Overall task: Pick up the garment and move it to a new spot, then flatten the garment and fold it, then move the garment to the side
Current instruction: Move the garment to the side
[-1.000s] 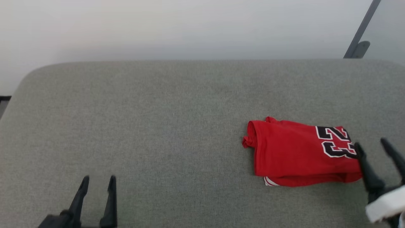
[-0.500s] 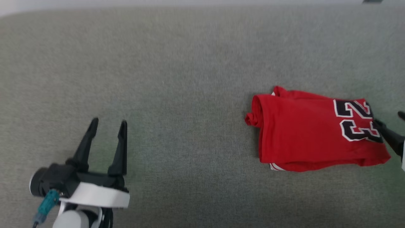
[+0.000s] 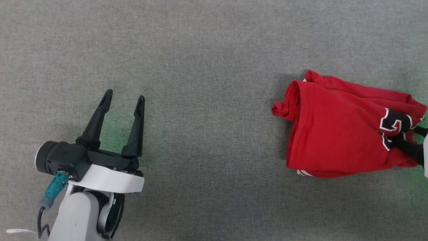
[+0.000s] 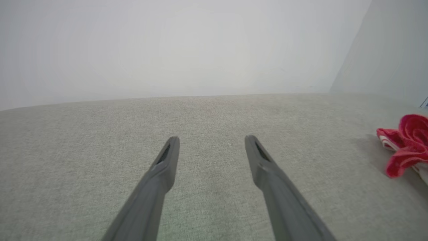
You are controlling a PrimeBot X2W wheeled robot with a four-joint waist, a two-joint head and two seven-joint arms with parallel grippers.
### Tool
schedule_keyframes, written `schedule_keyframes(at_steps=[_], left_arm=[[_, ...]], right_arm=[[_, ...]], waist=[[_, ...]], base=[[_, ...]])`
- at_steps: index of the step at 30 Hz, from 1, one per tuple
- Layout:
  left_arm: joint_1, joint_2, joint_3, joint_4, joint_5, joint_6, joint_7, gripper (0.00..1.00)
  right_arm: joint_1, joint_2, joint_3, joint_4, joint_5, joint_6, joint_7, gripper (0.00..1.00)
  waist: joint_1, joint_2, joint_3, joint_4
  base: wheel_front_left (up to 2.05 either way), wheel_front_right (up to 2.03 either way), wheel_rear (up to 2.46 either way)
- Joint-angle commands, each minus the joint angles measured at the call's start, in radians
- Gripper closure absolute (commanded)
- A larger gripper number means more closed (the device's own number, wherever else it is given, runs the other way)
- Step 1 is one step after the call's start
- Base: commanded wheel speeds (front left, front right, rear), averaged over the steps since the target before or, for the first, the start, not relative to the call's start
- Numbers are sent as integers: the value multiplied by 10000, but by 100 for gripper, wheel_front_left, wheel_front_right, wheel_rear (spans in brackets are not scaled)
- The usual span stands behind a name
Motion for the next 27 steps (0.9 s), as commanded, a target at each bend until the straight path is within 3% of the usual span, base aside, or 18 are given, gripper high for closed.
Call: schedule_keyframes(at_steps=[1,2,3,5,6,16,20,27], left_arm=[[-149,71,-23,28,-50,22,-51,0],[-191,90,-43,53,-57,22,-49,0],[-235,103,-44,72,-61,22,-51,0],[-315,147,-98,119,-51,22,-51,0],[-333,184,-107,145,-54,22,-49,0],[-623,733,-346,84,-115,22,-49,0],[-1013,1062,-410,-94,-208,22,-51,0],[-2737,1800,-1357,-233,-178,22,-49,0]], right_arm=[[81,565,465,312,-40,0,-79,0],[59,613,547,332,-54,0,-126,0],[19,661,613,330,-61,0,-210,41],[-48,709,631,424,-90,0,-428,87],[-103,758,613,471,-70,0,-565,98],[-41,534,-667,679,321,-36,-2224,100],[-99,497,-1321,747,476,-23,-2865,100],[-962,104,-2457,2091,199,-23,-3997,100]], waist=[[0,0,101,20],[0,0,134,4],[0,0,161,-30],[0,0,184,-83],[0,0,183,-128],[0,0,198,-1140],[0,0,600,-1875],[0,0,1741,-2715]], base=[[0,0,0],[0,0,0],[0,0,0],[0,0,0],[0,0,0],[0,0,0],[0,0,0],[0,0,0]])
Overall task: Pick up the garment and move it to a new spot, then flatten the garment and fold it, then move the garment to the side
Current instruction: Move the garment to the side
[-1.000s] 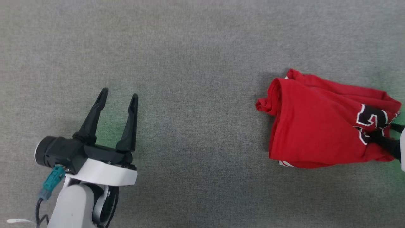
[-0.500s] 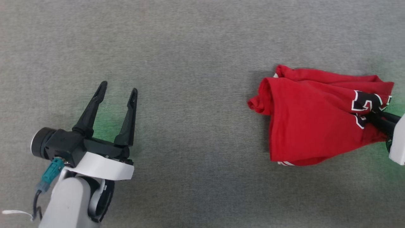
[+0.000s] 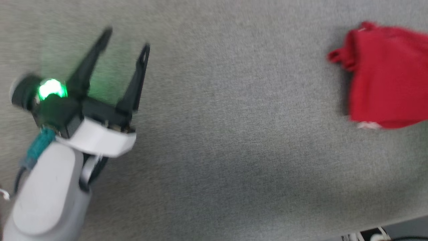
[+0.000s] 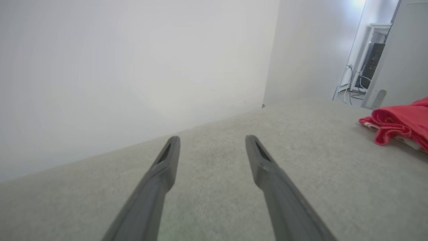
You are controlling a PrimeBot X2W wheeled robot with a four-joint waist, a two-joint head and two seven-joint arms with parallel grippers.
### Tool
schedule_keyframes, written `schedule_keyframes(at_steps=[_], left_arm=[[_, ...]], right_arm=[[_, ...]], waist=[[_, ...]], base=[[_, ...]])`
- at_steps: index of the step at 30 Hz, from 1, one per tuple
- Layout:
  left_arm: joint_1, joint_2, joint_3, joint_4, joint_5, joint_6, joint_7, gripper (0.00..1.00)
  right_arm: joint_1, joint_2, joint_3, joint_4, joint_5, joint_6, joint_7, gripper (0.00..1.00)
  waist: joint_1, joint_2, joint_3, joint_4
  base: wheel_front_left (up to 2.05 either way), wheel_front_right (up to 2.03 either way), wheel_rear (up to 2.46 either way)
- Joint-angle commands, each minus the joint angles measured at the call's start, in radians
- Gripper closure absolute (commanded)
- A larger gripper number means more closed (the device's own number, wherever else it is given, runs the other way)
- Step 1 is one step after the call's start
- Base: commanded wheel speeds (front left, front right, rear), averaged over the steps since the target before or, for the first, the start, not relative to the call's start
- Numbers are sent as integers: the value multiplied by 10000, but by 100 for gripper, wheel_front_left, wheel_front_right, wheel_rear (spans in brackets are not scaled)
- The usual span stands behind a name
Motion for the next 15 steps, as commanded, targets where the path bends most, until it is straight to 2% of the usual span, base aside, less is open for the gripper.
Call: schedule_keyframes(at_steps=[1,9,15], left_arm=[[-569,123,-187,-78,-86,22,-47,0],[-2930,650,-1367,-61,-79,22,-47,0],[-3678,865,-1779,55,-136,22,-47,0]], right_arm=[[-370,-116,-195,311,-118,-51,-258,100],[-2093,-293,-476,2359,-756,-40,-1479,100],[-3254,-167,-326,3636,-1272,-38,-2259,100]], waist=[[0,0,741,-508],[0,0,1613,-683],[0,0,1846,-675]], base=[[0,0,0],[0,0,0],[0,0,0]])
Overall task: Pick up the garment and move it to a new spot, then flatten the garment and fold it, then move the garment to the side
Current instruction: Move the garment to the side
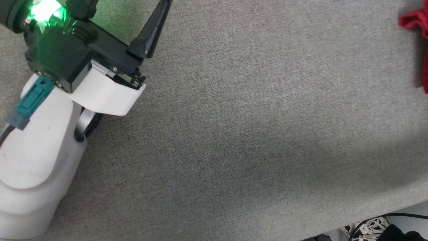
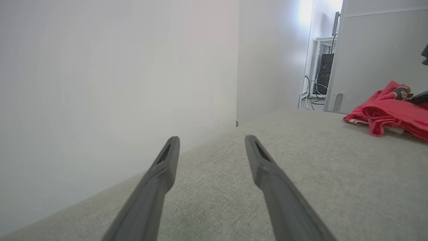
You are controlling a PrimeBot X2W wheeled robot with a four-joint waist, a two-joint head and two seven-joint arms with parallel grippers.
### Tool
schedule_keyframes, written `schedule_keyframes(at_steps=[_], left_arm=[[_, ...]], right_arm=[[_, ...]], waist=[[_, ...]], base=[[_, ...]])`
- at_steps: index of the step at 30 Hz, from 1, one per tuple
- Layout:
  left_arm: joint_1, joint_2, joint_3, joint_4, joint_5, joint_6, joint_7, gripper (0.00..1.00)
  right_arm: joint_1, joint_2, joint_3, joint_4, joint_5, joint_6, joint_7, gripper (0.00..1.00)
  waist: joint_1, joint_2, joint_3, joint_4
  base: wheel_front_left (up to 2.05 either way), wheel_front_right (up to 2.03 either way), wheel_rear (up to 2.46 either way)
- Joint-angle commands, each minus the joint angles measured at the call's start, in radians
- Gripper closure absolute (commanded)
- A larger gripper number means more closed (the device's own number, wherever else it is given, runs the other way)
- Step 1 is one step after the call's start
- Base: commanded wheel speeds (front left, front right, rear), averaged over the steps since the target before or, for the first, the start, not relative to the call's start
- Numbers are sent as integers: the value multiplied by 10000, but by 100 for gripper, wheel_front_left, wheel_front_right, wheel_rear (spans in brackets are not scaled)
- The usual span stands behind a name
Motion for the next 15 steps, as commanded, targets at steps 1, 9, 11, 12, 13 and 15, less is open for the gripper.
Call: schedule_keyframes(at_steps=[1,9,11,12,13,15], left_arm=[[-123,72,-14,72,-119,22,-47,0],[-241,291,102,101,-148,23,-46,0],[-132,297,165,107,-120,23,-44,0],[-85,287,185,116,-107,23,-44,0],[-32,260,202,128,-99,23,-46,0],[75,184,264,156,-94,23,-44,0]], right_arm=[[-214,28,-32,169,-124,-21,-178,100],[-1541,133,242,2087,-962,-21,-1102,100],[-1719,192,336,2369,-1018,-20,-1273,100],[-1778,190,396,2453,-1057,-20,-1380,100],[-1838,210,452,2574,-1054,-20,-1480,71],[-1888,167,562,2767,-1048,-20,-1631,0]], waist=[[0,0,47,10],[0,0,211,135],[0,0,212,147],[0,0,200,155],[0,0,167,166],[0,0,48,215]], base=[[0,0,0],[0,0,0],[0,0,0],[0,0,0],[0,0,0],[0,0,0]])
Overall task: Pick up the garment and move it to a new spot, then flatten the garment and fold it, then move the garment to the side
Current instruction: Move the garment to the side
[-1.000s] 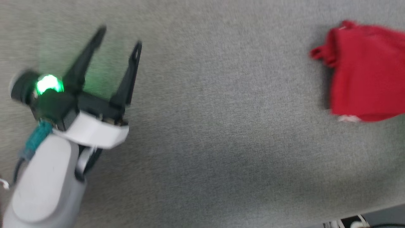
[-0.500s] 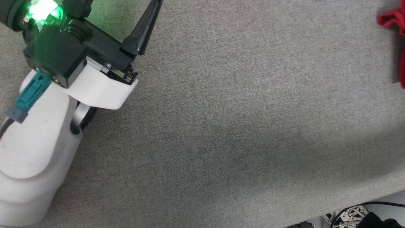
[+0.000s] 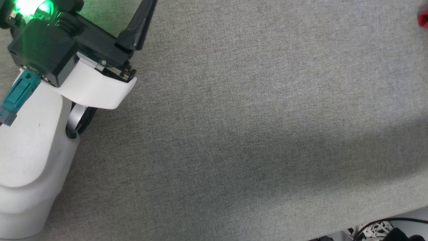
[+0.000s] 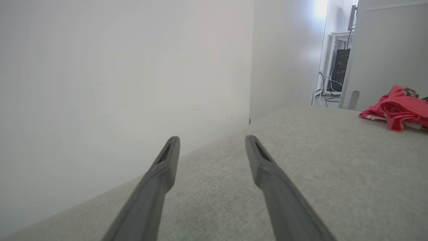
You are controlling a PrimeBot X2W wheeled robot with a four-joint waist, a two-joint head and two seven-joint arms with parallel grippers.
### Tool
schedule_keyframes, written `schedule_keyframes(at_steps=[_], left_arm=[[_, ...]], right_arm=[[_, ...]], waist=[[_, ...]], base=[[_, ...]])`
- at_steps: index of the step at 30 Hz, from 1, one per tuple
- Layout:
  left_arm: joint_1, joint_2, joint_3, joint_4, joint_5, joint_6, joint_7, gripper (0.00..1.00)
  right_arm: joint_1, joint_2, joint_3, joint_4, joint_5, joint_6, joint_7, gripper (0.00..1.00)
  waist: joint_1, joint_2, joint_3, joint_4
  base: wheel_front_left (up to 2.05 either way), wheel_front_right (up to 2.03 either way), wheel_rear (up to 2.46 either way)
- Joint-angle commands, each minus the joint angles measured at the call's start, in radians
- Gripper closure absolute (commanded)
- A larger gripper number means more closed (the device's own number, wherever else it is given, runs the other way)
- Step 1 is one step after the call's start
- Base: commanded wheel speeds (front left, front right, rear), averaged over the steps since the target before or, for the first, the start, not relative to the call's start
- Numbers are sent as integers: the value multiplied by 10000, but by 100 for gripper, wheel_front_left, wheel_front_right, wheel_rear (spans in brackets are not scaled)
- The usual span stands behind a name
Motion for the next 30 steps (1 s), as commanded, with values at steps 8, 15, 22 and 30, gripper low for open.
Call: schedule_keyframes(at_steps=[8,15,22,30], left_arm=[[1044,-390,633,204,-88,25,-44,0],[3374,-1239,1768,604,-179,25,-44,0],[5405,-1957,2511,1282,-337,25,-44,0],[7019,-2427,3083,1918,-708,25,-44,0]], right_arm=[[121,-335,890,121,-81,-16,-536,0],[1004,170,2304,-905,556,-13,-1090,0],[2362,595,3329,-1807,751,-12,-1822,0],[3639,1269,4036,-2284,560,-12,-2599,0]], waist=[[0,0,-1196,271],[0,0,-3093,814],[0,0,-4699,1641],[0,0,-6100,2323]], base=[[0,0,0],[0,0,0],[0,0,0],[0,0,0]])
